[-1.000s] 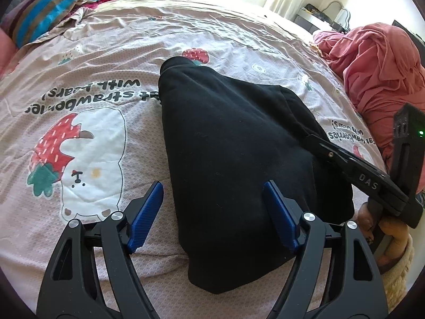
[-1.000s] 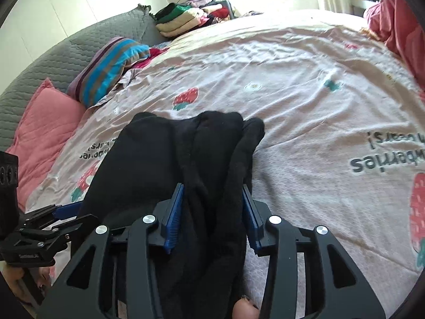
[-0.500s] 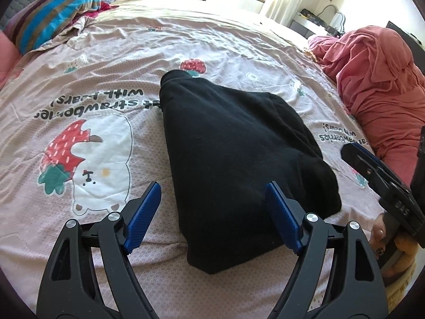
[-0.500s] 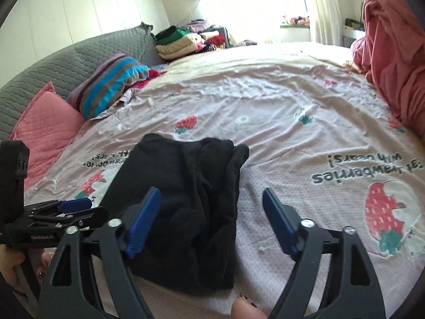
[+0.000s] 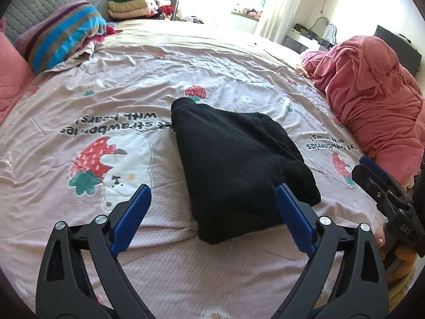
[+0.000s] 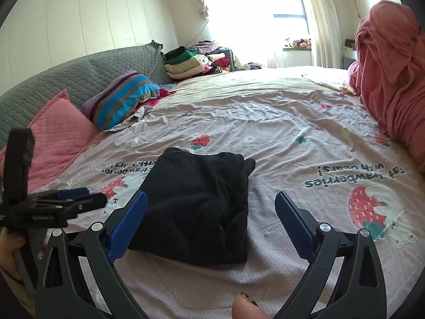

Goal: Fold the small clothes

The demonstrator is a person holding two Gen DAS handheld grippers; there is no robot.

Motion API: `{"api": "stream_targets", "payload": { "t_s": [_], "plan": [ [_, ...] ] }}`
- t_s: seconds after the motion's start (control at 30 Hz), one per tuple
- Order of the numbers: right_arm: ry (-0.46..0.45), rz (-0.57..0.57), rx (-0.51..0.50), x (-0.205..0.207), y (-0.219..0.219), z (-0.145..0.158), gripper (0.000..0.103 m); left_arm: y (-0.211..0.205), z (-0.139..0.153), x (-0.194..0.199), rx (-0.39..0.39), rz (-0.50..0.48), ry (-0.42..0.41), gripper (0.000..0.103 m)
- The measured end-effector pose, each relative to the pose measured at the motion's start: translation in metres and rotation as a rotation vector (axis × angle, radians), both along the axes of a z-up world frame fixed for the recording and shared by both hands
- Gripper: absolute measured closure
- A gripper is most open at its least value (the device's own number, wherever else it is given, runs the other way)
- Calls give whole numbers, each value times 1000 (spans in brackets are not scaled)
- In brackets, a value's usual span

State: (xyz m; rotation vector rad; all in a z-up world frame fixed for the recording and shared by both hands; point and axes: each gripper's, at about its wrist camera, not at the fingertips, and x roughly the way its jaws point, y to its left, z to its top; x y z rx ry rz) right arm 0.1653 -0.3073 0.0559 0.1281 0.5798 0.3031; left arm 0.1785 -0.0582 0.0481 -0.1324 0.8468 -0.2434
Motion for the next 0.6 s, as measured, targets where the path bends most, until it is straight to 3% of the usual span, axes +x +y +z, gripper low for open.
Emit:
{"api": "stream_targets", "payload": {
  "t_s": [0.6],
  "plan": [
    [-61, -13, -34, -42, 17, 15, 6, 21, 16, -51, 24, 35, -84, 10]
  ]
}}
